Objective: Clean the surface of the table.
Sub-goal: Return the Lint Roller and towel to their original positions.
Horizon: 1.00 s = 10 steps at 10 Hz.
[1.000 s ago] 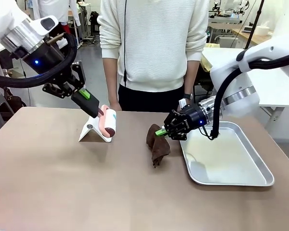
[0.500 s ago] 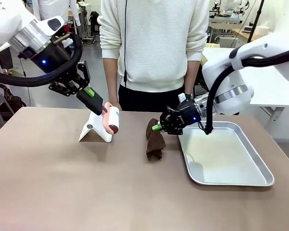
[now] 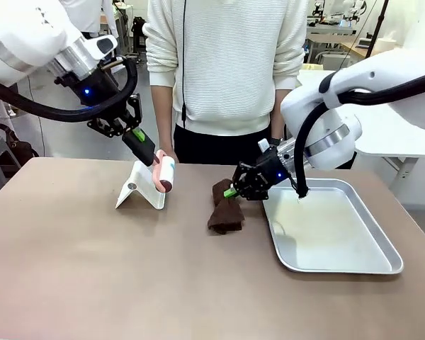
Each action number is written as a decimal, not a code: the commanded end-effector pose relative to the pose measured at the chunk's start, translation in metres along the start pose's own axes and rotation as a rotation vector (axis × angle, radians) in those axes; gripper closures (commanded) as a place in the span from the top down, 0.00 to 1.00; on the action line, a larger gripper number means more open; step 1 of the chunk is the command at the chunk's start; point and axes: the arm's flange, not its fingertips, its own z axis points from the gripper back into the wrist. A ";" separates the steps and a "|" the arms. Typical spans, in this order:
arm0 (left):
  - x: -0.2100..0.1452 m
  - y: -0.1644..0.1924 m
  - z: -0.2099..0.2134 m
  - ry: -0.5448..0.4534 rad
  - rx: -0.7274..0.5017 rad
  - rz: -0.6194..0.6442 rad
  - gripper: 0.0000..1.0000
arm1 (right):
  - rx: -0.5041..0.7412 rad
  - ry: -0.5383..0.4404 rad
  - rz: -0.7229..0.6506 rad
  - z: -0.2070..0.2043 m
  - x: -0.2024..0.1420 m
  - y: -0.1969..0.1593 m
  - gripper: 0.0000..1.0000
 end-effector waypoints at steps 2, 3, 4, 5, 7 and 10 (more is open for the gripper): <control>0.016 -0.002 -0.007 -0.012 0.044 0.042 0.22 | -0.120 0.016 -0.064 -0.008 0.013 0.009 0.11; 0.018 -0.001 -0.015 -0.024 0.069 0.072 0.22 | -0.151 -0.020 -0.082 -0.011 0.015 0.008 0.11; 0.021 -0.001 -0.023 -0.012 0.085 0.068 0.22 | -0.076 0.024 -0.045 -0.005 0.004 -0.005 0.11; 0.023 0.001 -0.029 -0.013 0.083 0.084 0.22 | -0.076 0.024 -0.045 -0.005 0.004 -0.005 0.11; 0.025 0.007 -0.036 -0.006 0.067 0.106 0.22 | -0.076 0.024 -0.045 -0.005 0.004 -0.005 0.11; 0.034 0.016 -0.048 0.014 0.072 0.092 0.22 | -0.076 0.024 -0.045 -0.005 0.004 -0.005 0.11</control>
